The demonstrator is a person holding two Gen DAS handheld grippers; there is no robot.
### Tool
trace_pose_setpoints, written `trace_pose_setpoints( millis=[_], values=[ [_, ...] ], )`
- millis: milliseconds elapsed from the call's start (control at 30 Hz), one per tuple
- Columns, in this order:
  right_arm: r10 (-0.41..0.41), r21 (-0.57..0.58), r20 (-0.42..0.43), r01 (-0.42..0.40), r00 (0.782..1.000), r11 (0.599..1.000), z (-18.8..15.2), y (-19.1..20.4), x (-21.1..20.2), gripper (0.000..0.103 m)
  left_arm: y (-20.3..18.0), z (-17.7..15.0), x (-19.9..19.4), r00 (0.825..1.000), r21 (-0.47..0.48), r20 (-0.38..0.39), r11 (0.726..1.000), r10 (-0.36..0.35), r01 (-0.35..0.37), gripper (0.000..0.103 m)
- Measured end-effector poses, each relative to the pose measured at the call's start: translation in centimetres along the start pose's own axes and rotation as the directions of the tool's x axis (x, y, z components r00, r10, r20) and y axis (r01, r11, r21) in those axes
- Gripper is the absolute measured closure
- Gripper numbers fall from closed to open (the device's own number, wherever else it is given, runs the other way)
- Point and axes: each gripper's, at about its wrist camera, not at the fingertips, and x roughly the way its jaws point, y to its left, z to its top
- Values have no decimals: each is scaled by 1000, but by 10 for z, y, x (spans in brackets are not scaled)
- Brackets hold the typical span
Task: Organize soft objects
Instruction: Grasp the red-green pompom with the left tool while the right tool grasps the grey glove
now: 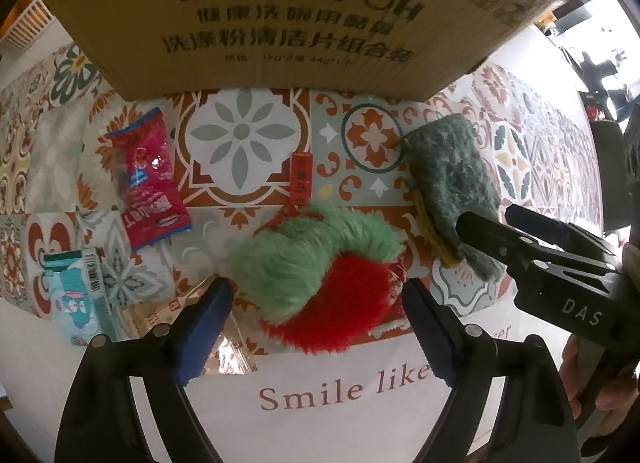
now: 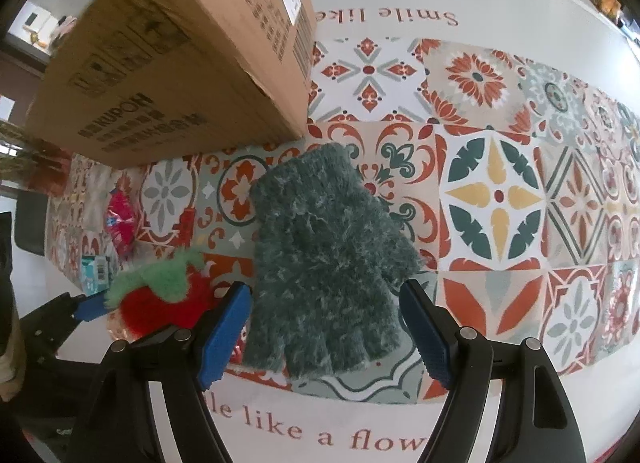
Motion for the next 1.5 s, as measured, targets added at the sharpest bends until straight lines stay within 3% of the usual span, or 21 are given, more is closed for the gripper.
trace_pose_setpoints(
  millis=[367, 533, 700, 767, 967, 1033, 1133, 1233, 1500],
  values=[
    [-29, 5, -43, 29, 999, 1000, 11, 3, 29, 25, 17, 11, 30, 999, -78, -47, 997, -25, 21, 31],
    [-48, 1, -38, 48, 998, 999, 15, 3, 30, 21, 7, 11, 38, 999, -55, -33, 998, 19, -21, 35],
    [-80, -3, -30, 80, 996, 997, 13, 6, 33, 21, -7, 6, 40, 998, -19, -19, 998, 65, -65, 48],
    [-87, -6, -19, 87, 996, 996, 9, 9, 33, 22, -7, 4, 40, 998, -17, -14, 998, 67, -68, 58],
    [-95, -13, 3, 95, 995, 995, -5, 17, 28, 36, -4, 0, 41, 999, -11, -15, 999, 38, -38, 66],
    [-82, 7, 16, 82, 997, 997, -9, 15, 25, 50, -3, 1, 41, 1000, -10, -8, 1000, 30, -30, 66],
    [-60, 25, 42, 59, 997, 998, -14, 11, 21, 60, 0, -3, 35, 999, 8, 7, 999, 33, -33, 66],
    [-39, 51, 65, 36, 997, 998, -20, 10, 14, 65, 0, -5, 27, 999, 20, 29, 999, 32, -33, 66],
    [-25, 95, 131, 13, 991, 995, -37, 12, -13, 66, 0, -18, 0, 995, 54, 93, 998, 36, -41, 66]
  ],
)
